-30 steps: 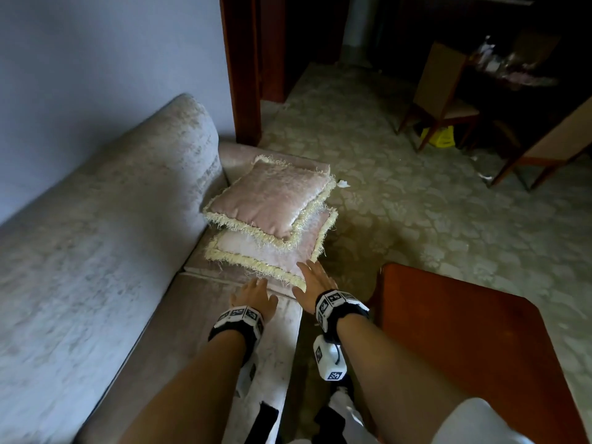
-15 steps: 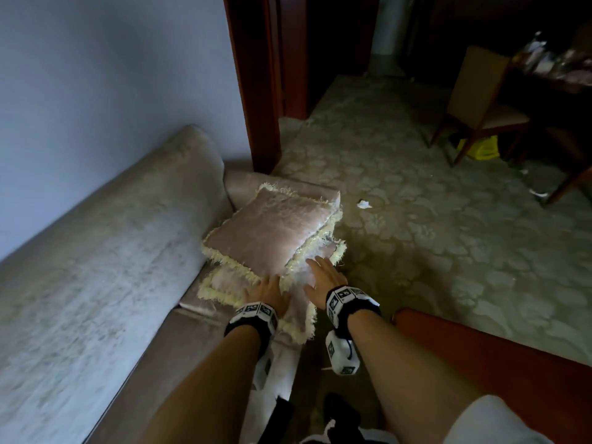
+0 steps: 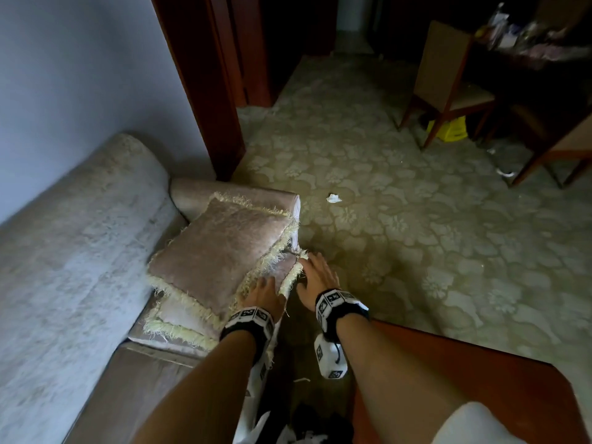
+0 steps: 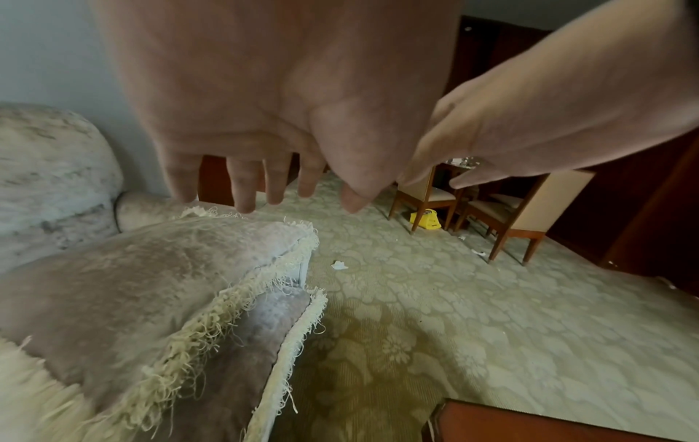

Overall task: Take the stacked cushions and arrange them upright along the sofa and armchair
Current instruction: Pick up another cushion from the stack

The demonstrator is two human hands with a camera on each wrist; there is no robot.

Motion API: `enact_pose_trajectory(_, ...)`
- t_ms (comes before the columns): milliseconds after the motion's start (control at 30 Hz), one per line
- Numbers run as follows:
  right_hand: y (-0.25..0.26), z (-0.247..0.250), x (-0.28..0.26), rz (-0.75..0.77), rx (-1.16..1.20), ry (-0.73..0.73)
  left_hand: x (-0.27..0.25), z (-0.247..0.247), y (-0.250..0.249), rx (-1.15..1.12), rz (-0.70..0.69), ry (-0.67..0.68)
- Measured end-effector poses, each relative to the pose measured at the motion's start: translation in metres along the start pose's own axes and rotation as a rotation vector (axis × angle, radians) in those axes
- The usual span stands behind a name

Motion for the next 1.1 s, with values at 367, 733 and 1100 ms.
enact_pose_trajectory(367,0.008,0.005,0.118,0.059,-0.062,0.121,0.100,0.035,0.012,-0.071,0.091,-0.015)
enact_pose_trajectory(733,0.050,0.040,0.276,0.217,-0.162,0.187,0.217,0.111,0.029,-0.168,0.212,-0.094)
enact_pose_trajectory(1100,0.066,0.015,0.341,0.347,-0.218,0.356,0.250,0.119,0.053,-0.241,0.410,-0.094)
Point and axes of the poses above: each hand's wrist, its own x-axis towards the middle knuckle, its own z-axis out of the back of the hand, y = z × x, the point moved 1 cm from there along x, towards the middle knuckle, and after that the axes turned 3 degrees about y, right-handed, at the moved point
